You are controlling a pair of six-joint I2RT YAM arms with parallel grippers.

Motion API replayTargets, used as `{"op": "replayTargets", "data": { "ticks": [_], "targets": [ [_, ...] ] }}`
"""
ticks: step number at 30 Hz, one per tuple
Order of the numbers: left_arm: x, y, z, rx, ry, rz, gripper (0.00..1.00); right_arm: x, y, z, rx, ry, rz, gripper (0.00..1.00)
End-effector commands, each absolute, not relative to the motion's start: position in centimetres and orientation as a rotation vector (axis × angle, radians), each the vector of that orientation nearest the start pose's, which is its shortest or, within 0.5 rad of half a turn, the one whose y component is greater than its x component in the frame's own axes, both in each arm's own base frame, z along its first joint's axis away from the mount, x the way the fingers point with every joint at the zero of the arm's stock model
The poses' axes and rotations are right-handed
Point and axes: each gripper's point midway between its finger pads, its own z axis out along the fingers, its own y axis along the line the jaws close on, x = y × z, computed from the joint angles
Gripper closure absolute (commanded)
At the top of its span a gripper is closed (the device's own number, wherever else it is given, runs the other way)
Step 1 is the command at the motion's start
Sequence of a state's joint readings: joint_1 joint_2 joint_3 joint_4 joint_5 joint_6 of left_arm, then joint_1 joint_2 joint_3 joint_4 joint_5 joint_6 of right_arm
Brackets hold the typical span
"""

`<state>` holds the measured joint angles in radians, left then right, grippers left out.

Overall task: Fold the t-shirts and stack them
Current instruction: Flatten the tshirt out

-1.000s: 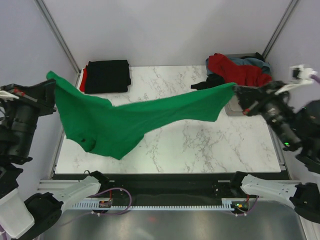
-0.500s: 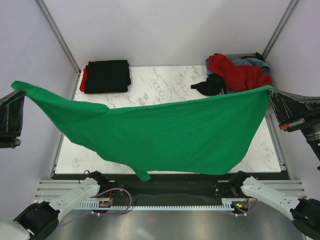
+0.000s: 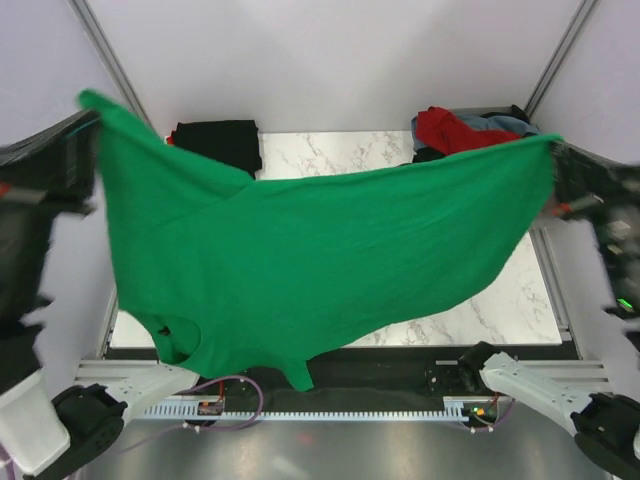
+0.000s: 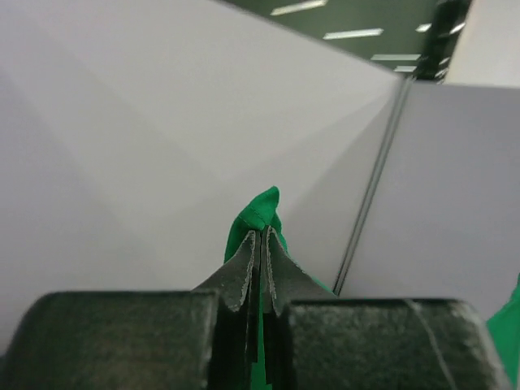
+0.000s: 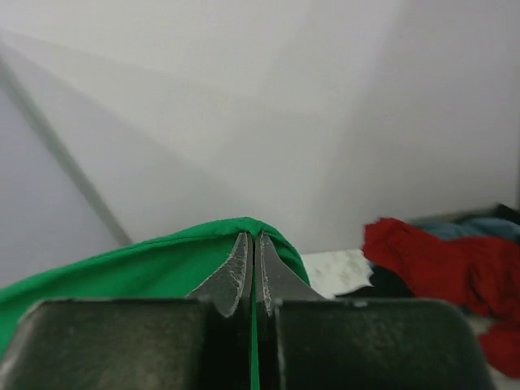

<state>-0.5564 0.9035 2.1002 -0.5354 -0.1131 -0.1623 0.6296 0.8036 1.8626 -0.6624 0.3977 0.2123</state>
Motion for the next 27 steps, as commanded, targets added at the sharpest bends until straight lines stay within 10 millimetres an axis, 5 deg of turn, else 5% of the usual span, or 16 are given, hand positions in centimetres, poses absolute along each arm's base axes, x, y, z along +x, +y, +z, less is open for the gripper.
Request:
{"op": "replayTargets", "data": {
  "ticks": [1, 4, 5, 7, 8, 9, 10, 11, 12, 14, 17, 20, 22, 23, 24, 27],
  "targets": [
    [24.6, -9.6, 61.8, -0.018, 1.260, -0.415, 0.98, 26.0, 4.5, 50.6, 0.293, 1.553, 0.064, 1.00],
    [32.2, -12.6, 55.7, 0.001, 1.415, -0.309, 0.98, 33.0, 6.7, 42.1, 0.295, 1.742, -0.180, 1.00],
    [34.6, -13.3, 53.6, 0.000, 1.468, -0.302, 0.98, 35.2, 5.3, 39.9, 0.343, 1.789, -0.239, 1.00],
    [41.6, -13.5, 47.7, -0.010, 1.621, -0.283, 0.98, 40.4, 6.1, 33.1, 0.387, 1.944, -0.240, 1.00],
    [43.6, -13.4, 45.6, -0.033, 1.677, -0.293, 0.98, 42.2, 4.7, 31.9, 0.445, 1.961, -0.259, 1.00],
    [45.5, -12.6, 44.5, -0.048, 1.708, -0.283, 0.98, 44.5, 5.2, 27.9, 0.448, 2.043, -0.306, 1.00],
    [48.8, -13.1, 38.8, -0.049, 1.846, -0.247, 0.98, 45.6, 5.4, 26.4, 0.449, 2.071, -0.313, 1.00],
    [50.0, -13.1, 37.4, -0.061, 1.881, -0.247, 0.93, 47.0, 6.1, 26.0, 0.438, 2.086, -0.283, 0.97],
    [51.3, -12.9, 34.9, -0.062, 1.940, -0.241, 0.87, 48.4, 6.9, 22.7, 0.404, 2.162, -0.306, 0.59],
    [53.2, -13.8, 28.9, -0.044, 2.080, -0.266, 0.58, 49.6, 7.9, 21.9, 0.371, 2.195, -0.278, 0.26],
    [53.5, -14.0, 25.2, -0.031, 2.187, -0.281, 0.27, 49.1, 8.1, 19.8, 0.355, 2.251, -0.285, 0.15],
    [52.1, -13.5, 23.9, -0.045, 2.237, -0.273, 0.14, 47.2, 7.6, 19.7, 0.354, 2.250, -0.278, 0.13],
    [50.1, -13.6, 25.5, -0.044, 2.223, -0.309, 0.11, 45.8, 7.5, 20.7, 0.362, 2.233, -0.234, 0.12],
    [48.6, -13.4, 23.4, -0.070, 2.280, -0.311, 0.11, 44.6, 7.4, 19.2, 0.349, 2.272, -0.235, 0.12],
    [46.9, -13.2, 25.1, -0.082, 2.249, -0.327, 0.11, 43.8, 7.4, 20.2, 0.354, 2.249, -0.204, 0.12],
    [42.5, -13.1, 21.2, -0.167, 2.344, -0.350, 0.11, 41.3, 7.7, 18.5, 0.346, 2.294, -0.139, 0.12]
  ]
}}
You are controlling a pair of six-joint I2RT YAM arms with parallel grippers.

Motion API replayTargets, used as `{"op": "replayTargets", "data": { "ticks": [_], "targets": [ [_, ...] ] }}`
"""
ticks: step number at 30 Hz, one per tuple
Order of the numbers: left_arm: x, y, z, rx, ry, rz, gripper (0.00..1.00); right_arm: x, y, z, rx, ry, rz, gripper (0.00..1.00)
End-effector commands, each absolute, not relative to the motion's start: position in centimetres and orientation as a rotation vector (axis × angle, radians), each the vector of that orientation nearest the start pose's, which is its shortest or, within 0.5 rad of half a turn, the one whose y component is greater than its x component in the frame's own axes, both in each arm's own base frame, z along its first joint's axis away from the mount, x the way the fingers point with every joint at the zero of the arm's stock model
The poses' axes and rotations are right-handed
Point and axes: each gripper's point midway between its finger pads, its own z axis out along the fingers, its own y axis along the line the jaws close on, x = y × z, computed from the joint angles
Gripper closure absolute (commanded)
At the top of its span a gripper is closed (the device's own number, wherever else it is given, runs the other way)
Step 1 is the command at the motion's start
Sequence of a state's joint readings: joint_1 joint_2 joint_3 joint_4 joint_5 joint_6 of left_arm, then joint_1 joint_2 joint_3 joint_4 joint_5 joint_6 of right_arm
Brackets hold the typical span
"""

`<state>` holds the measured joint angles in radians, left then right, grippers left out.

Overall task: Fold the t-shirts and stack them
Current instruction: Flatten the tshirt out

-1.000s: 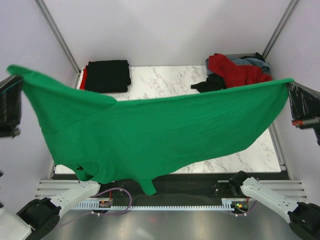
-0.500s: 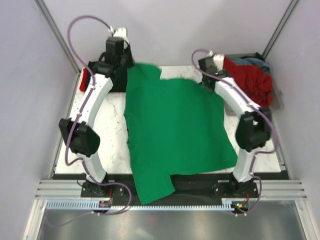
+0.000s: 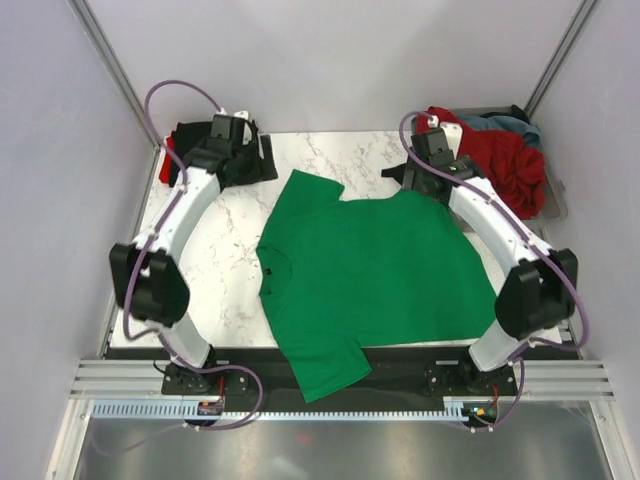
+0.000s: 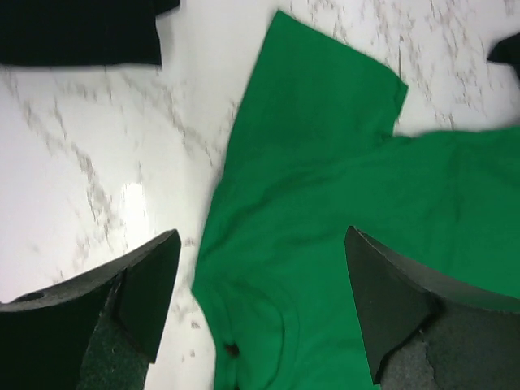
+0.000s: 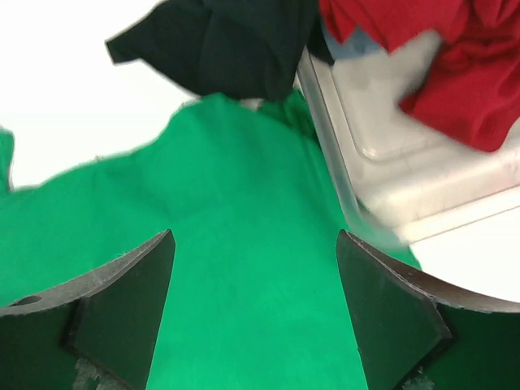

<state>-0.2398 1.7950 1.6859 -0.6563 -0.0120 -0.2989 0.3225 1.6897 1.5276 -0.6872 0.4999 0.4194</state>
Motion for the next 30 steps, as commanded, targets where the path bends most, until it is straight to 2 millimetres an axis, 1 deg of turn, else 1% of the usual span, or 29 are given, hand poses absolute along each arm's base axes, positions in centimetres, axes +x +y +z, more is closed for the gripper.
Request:
{"op": "replayTargets", "data": {
  "ticks": [1, 2, 3, 4, 5, 6, 7, 8, 9, 10, 11, 12, 13, 14, 15, 16, 17, 19, 20, 21, 22, 23, 24, 25, 26, 27, 28, 29, 30],
  "targets": [
    [41.1, -13.1, 22.1, -0.185, 2.315, -0.374, 0.11, 40.6, 8.5, 17.7, 0.328, 2.323, -0.080, 0.12],
    [39.0, -13.4, 18.7, -0.223, 2.383, -0.389, 0.11, 39.4, 8.6, 15.9, 0.312, 2.369, -0.068, 0.12],
    [37.9, -14.3, 17.8, -0.214, 2.394, -0.425, 0.11, 39.3, 9.3, 15.6, 0.302, 2.370, -0.015, 0.12],
    [37.6, -14.8, 18.0, -0.220, 2.355, -0.460, 0.11, 39.0, 9.8, 14.8, 0.282, 2.391, 0.023, 0.12],
    [36.1, -15.1, 15.1, -0.253, 2.411, -0.474, 0.11, 38.2, 11.0, 13.4, 0.245, 2.439, 0.093, 0.12],
    [35.2, -16.2, 14.1, -0.238, 2.435, -0.529, 0.12, 38.3, 11.4, 12.6, 0.233, 2.459, 0.114, 0.12],
    [35.2, -16.9, 13.6, -0.238, 2.426, -0.568, 0.13, 38.2, 11.6, 12.1, 0.224, 2.478, 0.127, 0.12],
    [34.4, -17.4, 11.8, -0.266, 2.470, -0.590, 0.15, 38.1, 12.4, 11.8, 0.207, 2.500, 0.166, 0.13],
    [33.9, -18.7, 11.3, -0.234, 2.482, -0.631, 0.15, 38.1, 12.5, 10.9, 0.201, 2.530, 0.165, 0.13],
    [33.8, -19.3, 10.9, -0.229, 2.484, -0.639, 0.15, 38.2, 12.7, 10.6, 0.198, 2.538, 0.171, 0.13],
    [34.0, -20.0, 10.0, -0.231, 2.498, -0.642, 0.15, 38.4, 12.9, 10.5, 0.197, 2.542, 0.180, 0.13],
    [34.0, -20.6, 9.6, -0.225, 2.508, -0.649, 0.15, 38.5, 13.3, 9.5, 0.193, 2.571, 0.192, 0.13],
    [34.2, -21.0, 9.0, -0.231, 2.521, -0.653, 0.15, 38.6, 13.5, 9.0, 0.187, 2.586, 0.200, 0.13],
    [34.8, -21.6, 8.1, -0.244, 2.534, -0.658, 0.15, 39.0, 13.8, 8.9, 0.186, 2.589, 0.205, 0.13],
    [35.0, -22.0, 7.5, -0.246, 2.551, -0.663, 0.15, 39.0, 14.1, 7.5, 0.180, 2.628, 0.213, 0.13],
    [35.4, -22.2, 7.0, -0.247, 2.562, -0.656, 0.16, 39.4, 14.4, 7.3, 0.176, 2.632, 0.220, 0.13],
    [36.2, -22.1, 5.7, -0.261, 2.588, -0.617, 0.16, 39.4, 14.7, 5.9, 0.168, 2.668, 0.218, 0.14],
    [36.8, -21.6, 4.7, -0.269, 2.611, -0.555, 0.17, 40.1, 15.2, 5.4, 0.158, 2.675, 0.225, 0.14],
    [37.5, -21.3, 4.6, -0.271, 2.612, -0.524, 0.17, 40.3, 15.2, 4.3, 0.156, 2.699, 0.216, 0.14],
    [37.6, -20.2, 3.5, -0.292, 2.638, -0.458, 0.17, 40.5, 15.4, 3.7, 0.150, 2.709, 0.213, 0.14],
    [37.9, -19.6, 3.2, -0.285, 2.643, -0.430, 0.18, 41.3, 15.8, 3.8, 0.145, 2.701, 0.227, 0.14],
    [38.5, -18.3, 3.1, -0.315, 2.640, -0.401, 0.18, 41.3, 15.8, 2.3, 0.148, 2.735, 0.215, 0.14],
    [38.7, -17.4, 2.4, -0.330, 2.654, -0.373, 0.18, 41.8, 16.0, 1.9, 0.145, 2.737, 0.216, 0.14],
    [39.0, -16.6, 2.3, -0.325, 2.654, -0.354, 0.19, 42.5, 16.9, 2.1, 0.137, 2.734, 0.268, 0.14],
    [39.8, -15.2, 2.4, -0.354, 2.646, -0.336, 0.19, 42.5, 17.3, 0.9, 0.136, 2.762, 0.271, 0.14],
    [40.0, -14.4, 2.2, -0.362, 2.650, -0.317, 0.19, 42.9, 17.7, 0.6, 0.132, 2.763, 0.283, 0.14],
    [40.3, -13.6, 1.9, -0.353, 2.655, -0.299, 0.19, 44.0, 18.3, 1.3, 0.134, 2.738, 0.303, 0.14],
    [40.9, -13.0, 2.2, -0.362, 2.648, -0.294, 0.19, 44.1, 18.8, 0.2, 0.126, 2.760, 0.305, 0.14],
    [41.2, -11.7, 2.1, -0.389, 2.648, -0.277, 0.19, 44.5, 19.3, 0.1, 0.125, 2.760, 0.312, 0.14]
  ]
}}
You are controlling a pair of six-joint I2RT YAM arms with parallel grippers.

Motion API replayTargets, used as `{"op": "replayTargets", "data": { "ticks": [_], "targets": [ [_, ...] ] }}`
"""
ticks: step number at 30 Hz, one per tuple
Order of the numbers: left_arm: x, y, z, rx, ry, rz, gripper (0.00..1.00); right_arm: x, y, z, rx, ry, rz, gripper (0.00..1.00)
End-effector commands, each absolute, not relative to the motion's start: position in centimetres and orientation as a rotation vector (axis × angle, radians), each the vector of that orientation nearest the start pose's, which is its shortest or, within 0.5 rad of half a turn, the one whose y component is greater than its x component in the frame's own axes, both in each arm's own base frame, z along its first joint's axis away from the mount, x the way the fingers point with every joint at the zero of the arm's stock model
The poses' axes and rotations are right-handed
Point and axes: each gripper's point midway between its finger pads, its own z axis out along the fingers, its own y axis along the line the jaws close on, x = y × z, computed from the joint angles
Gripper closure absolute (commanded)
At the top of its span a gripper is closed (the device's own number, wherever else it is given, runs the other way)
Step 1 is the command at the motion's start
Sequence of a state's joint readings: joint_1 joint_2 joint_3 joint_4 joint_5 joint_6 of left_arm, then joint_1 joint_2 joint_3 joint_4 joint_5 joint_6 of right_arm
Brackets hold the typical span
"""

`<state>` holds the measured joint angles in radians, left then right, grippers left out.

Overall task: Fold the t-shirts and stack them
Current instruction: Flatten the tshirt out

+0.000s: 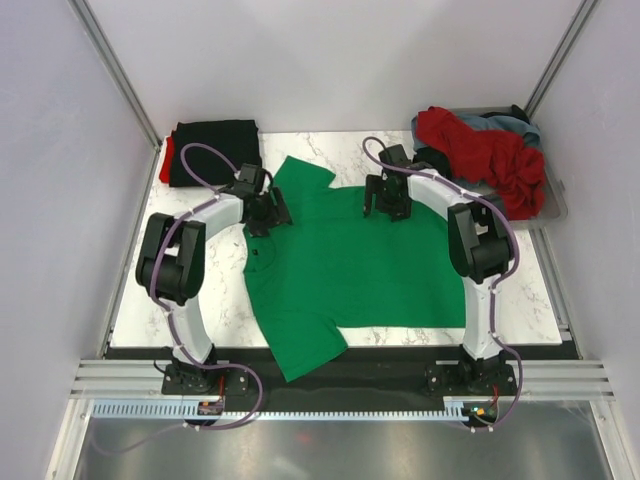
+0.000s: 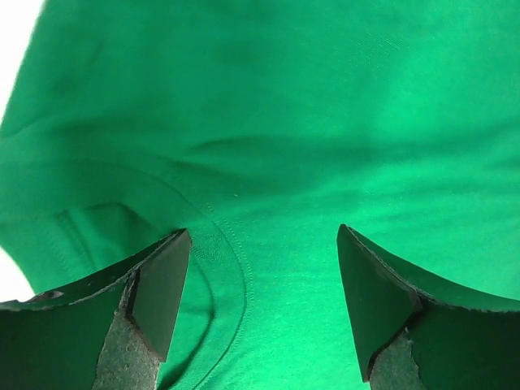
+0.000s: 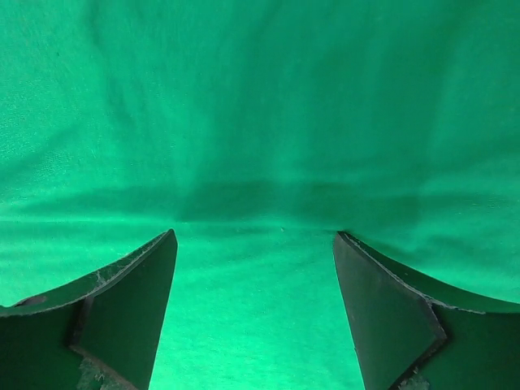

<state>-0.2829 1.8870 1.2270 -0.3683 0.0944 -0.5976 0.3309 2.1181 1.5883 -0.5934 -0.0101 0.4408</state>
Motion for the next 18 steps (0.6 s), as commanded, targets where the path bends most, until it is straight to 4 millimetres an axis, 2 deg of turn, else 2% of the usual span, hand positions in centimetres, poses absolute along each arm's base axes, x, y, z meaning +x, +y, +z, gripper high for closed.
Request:
{"op": "replayTargets", "data": {
  "ticks": [1, 3, 4, 5, 6, 7, 8, 10, 11, 13, 14, 15, 17, 18],
  "targets": [
    [41.5, -11.2, 2.0, -0.386, 2.649, -0.273, 0.19, 45.9, 20.1, 1.1, 0.119, 2.726, 0.334, 0.14],
    [42.3, -10.0, 2.4, -0.413, 2.632, -0.268, 0.19, 46.6, 21.1, 0.3, 0.109, 2.740, 0.346, 0.14],
    [43.0, -9.7, 2.9, -0.398, 2.620, -0.269, 0.20, 48.0, 22.1, 1.5, 0.100, 2.702, 0.370, 0.14],
    [43.2, -9.2, 2.8, -0.404, 2.624, -0.264, 0.19, 47.9, 22.4, 0.3, 0.103, 2.735, 0.367, 0.14],
    [43.5, -9.0, 3.0, -0.392, 2.621, -0.261, 0.20, 48.2, 22.9, 0.4, 0.101, 2.733, 0.378, 0.14],
    [44.0, -8.8, 3.6, -0.391, 2.617, -0.259, 0.20, 49.0, 23.8, 1.4, 0.099, 2.716, 0.401, 0.14],
    [44.2, -8.5, 4.0, -0.396, 2.610, -0.251, 0.20, 49.1, 24.3, 1.2, 0.093, 2.722, 0.426, 0.14],
    [44.3, -8.3, 5.0, -0.388, 2.600, -0.250, 0.20, 49.4, 25.7, 2.5, 0.074, 2.695, 0.463, 0.14],
    [44.4, -8.2, 6.4, -0.383, 2.574, -0.253, 0.19, 49.4, 26.0, 3.1, 0.067, 2.685, 0.469, 0.13],
    [44.0, -8.2, 8.1, -0.374, 2.546, -0.262, 0.18, 49.5, 26.6, 5.1, 0.047, 2.648, 0.475, 0.12],
    [43.4, -8.2, 8.9, -0.369, 2.545, -0.259, 0.17, 49.5, 26.6, 5.6, 0.044, 2.642, 0.477, 0.12],
    [42.7, -8.1, 10.9, -0.356, 2.508, -0.265, 0.16, 49.4, 26.3, 6.3, 0.046, 2.631, 0.467, 0.12],
    [41.1, -8.1, 12.2, -0.342, 2.506, -0.249, 0.13, 49.2, 25.8, 8.9, 0.044, 2.598, 0.457, 0.11],
    [40.0, -8.0, 14.6, -0.331, 2.459, -0.256, 0.12, 48.9, 25.5, 9.4, 0.035, 2.595, 0.443, 0.10]
  ]
}}
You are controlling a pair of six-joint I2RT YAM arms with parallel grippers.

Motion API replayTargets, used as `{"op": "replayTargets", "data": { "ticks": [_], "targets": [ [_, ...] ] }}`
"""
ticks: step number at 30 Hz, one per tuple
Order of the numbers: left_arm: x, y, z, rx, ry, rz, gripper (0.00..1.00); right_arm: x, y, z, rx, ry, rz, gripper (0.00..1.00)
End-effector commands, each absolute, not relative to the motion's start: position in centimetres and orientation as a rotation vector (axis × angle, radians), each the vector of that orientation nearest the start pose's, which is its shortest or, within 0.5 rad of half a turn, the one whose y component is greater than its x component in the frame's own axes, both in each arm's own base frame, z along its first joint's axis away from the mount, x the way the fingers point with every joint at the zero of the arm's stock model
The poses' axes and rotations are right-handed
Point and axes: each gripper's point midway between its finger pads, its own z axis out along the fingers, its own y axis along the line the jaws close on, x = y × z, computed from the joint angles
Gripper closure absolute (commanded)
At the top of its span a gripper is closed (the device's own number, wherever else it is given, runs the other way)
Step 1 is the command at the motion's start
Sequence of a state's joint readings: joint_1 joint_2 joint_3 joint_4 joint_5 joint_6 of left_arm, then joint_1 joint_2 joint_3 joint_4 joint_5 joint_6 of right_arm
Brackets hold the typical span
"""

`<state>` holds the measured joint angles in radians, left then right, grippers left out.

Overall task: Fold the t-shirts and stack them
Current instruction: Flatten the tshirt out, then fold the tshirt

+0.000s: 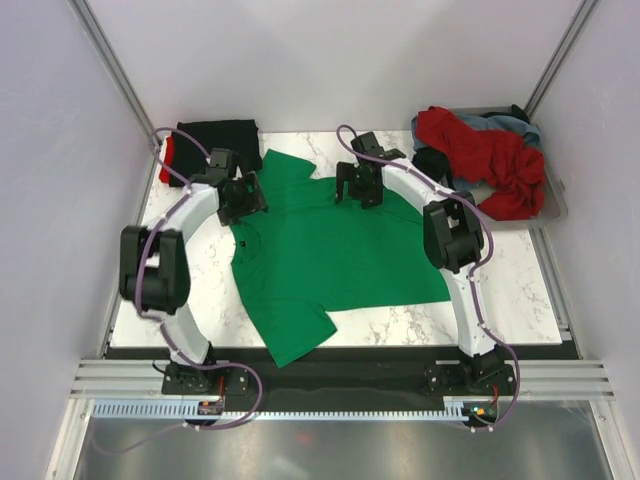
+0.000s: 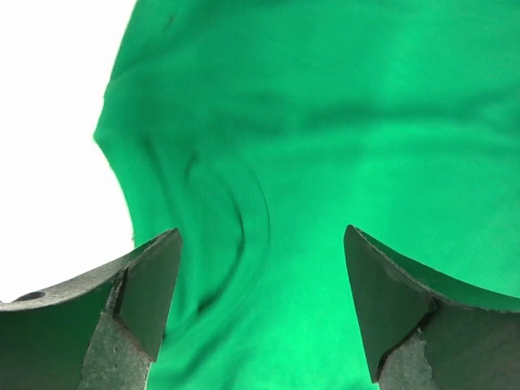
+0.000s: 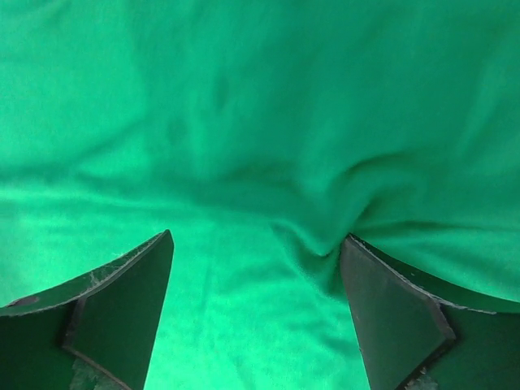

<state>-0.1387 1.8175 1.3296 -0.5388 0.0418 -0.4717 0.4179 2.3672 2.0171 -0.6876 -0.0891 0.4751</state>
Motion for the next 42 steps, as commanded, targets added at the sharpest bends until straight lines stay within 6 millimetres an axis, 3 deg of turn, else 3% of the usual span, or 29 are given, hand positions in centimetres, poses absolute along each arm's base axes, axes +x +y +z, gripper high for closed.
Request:
{"op": "replayTargets", "data": {
  "ticks": [1, 3, 4, 5, 6, 7, 8, 9, 10, 11, 12, 13, 14, 15, 16, 17, 18, 19, 22, 25, 30, 37, 42],
  "targets": [
    [38.5, -8.1, 14.1, -0.326, 2.484, -0.250, 0.11, 48.7, 24.9, 11.3, 0.039, 2.566, 0.420, 0.08],
    [34.9, -8.3, 14.7, -0.297, 2.494, -0.212, 0.11, 47.8, 23.8, 12.2, 0.034, 2.565, 0.374, 0.07],
    [33.7, -8.5, 14.8, -0.286, 2.498, -0.199, 0.10, 47.3, 22.6, 14.2, 0.052, 2.533, 0.324, 0.06],
    [32.2, -9.4, 14.8, -0.250, 2.511, -0.190, 0.11, 46.7, 21.9, 14.7, 0.059, 2.528, 0.297, 0.05],
    [29.8, -9.5, 14.5, -0.255, 2.533, -0.188, 0.11, 45.3, 20.6, 13.6, 0.083, 2.560, 0.238, 0.04],
    [28.0, -10.8, 14.3, -0.211, 2.558, -0.202, 0.11, 44.2, 19.8, 15.8, 0.095, 2.522, 0.229, 0.03],
    [26.7, -11.2, 14.0, -0.201, 2.575, -0.202, 0.11, 43.4, 18.7, 16.0, 0.112, 2.516, 0.191, 0.04],
    [24.5, -11.4, 12.8, -0.226, 2.622, -0.199, 0.11, 41.3, 17.6, 14.2, 0.120, 2.566, 0.146, 0.03],
    [22.7, -12.9, 13.1, -0.165, 2.621, -0.235, 0.11, 40.2, 16.8, 16.2, 0.159, 2.519, 0.160, 0.03],
    [21.6, -13.4, 12.9, -0.159, 2.633, -0.253, 0.12, 39.2, 16.0, 16.2, 0.187, 2.512, 0.138, 0.03],
    [19.9, -13.8, 11.8, -0.183, 2.676, -0.259, 0.13, 37.0, 14.9, 14.2, 0.205, 2.560, 0.103, 0.03],
    [18.0, -14.7, 11.2, -0.132, 2.717, -0.270, 0.14, 36.0, 14.3, 16.1, 0.260, 2.495, 0.138, 0.03],
    [16.9, -15.0, 10.9, -0.123, 2.732, -0.289, 0.14, 35.0, 13.5, 15.9, 0.293, 2.483, 0.125, 0.03],
    [15.4, -14.9, 9.7, -0.157, 2.774, -0.278, 0.16, 33.0, 12.1, 14.0, 0.328, 2.517, 0.085, 0.03],
    [13.8, -15.3, 9.2, -0.118, 2.801, -0.281, 0.16, 31.9, 11.4, 15.4, 0.363, 2.465, 0.108, 0.03],
    [12.9, -15.5, 9.0, -0.116, 2.808, -0.307, 0.17, 31.0, 10.7, 15.4, 0.416, 2.451, 0.113, 0.03],
    [11.7, -15.3, 7.9, -0.165, 2.840, -0.308, 0.19, 29.4, 9.4, 13.8, 0.452, 2.473, 0.086, 0.03],
    [10.5, -15.7, 7.6, -0.137, 2.861, -0.329, 0.21, 28.5, 8.8, 14.9, 0.477, 2.431, 0.114, 0.03],
    [7.9, -16.5, 6.3, -0.148, 2.914, -0.369, 0.25, 25.6, 7.0, 13.6, 0.579, 2.420, 0.110, 0.03],
    [6.2, -16.8, 5.2, -0.112, 2.948, -0.364, 0.27, 24.3, 5.8, 13.6, 0.655, 2.378, 0.108, 0.04],
    [5.2, -18.5, 4.4, -0.123, 2.962, -0.435, 0.31, 23.1, 4.3, 12.2, 0.744, 2.352, 0.080, 0.03],
    [5.1, -19.1, 2.6, -0.082, 2.982, -0.365, 0.38, 24.1, 3.2, 12.1, 0.758, 2.328, 0.086, 0.03],
    [5.3, -18.5, 1.2, -0.090, 2.984, -0.279, 0.47, 24.3, 2.6, 11.5, 0.773, 2.343, 0.081, 0.04]
  ]
}}
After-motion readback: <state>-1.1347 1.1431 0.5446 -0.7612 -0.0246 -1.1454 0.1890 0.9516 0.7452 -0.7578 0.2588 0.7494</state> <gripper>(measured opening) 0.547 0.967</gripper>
